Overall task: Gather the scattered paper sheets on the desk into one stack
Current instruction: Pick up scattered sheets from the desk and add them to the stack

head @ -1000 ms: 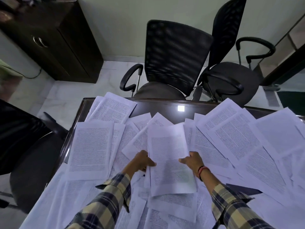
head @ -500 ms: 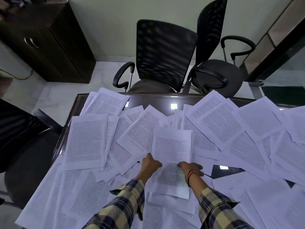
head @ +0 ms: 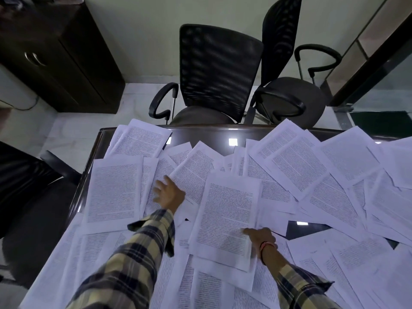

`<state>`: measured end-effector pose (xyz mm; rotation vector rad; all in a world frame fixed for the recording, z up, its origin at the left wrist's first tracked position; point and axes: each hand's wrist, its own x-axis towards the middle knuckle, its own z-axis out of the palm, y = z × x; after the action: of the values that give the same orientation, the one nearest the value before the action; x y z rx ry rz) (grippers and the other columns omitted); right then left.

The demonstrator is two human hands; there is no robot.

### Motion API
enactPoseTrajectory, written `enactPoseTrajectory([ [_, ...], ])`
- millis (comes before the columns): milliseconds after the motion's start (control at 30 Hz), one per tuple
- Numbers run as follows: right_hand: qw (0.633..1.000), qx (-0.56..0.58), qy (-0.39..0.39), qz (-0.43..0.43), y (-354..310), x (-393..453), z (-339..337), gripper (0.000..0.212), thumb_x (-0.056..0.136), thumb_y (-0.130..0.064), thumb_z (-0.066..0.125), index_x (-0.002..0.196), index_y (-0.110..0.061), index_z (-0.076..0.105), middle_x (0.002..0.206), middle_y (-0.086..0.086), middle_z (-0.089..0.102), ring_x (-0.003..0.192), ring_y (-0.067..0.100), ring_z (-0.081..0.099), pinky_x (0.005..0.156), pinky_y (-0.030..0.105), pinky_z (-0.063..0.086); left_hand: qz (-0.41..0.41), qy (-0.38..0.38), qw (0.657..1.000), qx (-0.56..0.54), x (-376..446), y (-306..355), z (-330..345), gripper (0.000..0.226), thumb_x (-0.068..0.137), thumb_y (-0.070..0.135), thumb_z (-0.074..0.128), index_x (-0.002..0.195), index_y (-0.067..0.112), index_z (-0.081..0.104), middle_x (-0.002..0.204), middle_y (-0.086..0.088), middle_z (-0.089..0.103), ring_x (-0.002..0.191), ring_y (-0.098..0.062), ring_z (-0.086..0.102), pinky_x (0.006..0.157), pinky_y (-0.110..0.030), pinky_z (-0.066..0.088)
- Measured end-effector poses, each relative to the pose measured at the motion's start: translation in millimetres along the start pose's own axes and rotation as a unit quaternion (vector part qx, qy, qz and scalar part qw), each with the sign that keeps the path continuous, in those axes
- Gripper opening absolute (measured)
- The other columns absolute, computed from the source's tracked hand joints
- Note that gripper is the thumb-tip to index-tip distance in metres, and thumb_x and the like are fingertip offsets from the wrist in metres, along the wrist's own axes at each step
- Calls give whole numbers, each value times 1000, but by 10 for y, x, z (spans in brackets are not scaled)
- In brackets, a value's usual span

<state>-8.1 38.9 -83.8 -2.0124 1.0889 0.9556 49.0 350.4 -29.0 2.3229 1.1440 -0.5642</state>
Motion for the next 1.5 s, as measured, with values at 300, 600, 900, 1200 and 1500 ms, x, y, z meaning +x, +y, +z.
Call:
enactPoseTrajectory([
  [300,997,53,-36,-33,46,410,45,126,27,-54,89,136,-3,52,133,19,61,119,38,59,106,50,48,-82,-30,991,-102,204,-152,-6,86,75,38,90,141,11,41,155,-20,24,143,-43,27,112,-61,33],
  [600,997,48,-31,-59,120,669,127,107,28,-61,83,117,-5,64,111,14,70,102,34,68,97,48,56,-132,-37,982,-127,-6,95,21,79,82,21,86,144,9,39,153,-22,24,142,-41,24,109,-57,36],
  [900,991,66,-17,-114,-28,-44,-204,31,75,-20,88,75,-5,61,74,11,66,61,24,61,54,26,49,-208,24,937,-279,-39,213,79,95,89,3,74,158,0,10,152,-29,36,136,-39,46,107,-52,44],
  [1200,987,93,4,-130,-63,-45,-349,27,77,-22,81,74,-11,56,70,11,56,62,24,55,59,33,48,-55,-12,927,-371,-52,186,-320,18,83,7,79,79,8,61,81,-13,60,65,-24,52,60,-28,42],
  [1500,854,-73,166,-488,-826,-406,-482,102,79,-35,86,158,-13,25,163,16,29,148,37,30,115,56,33,433,12,901,38,-427,907,-1066,28,86,1,65,103,20,78,97,-3,76,90,-25,68,69,-25,46],
])
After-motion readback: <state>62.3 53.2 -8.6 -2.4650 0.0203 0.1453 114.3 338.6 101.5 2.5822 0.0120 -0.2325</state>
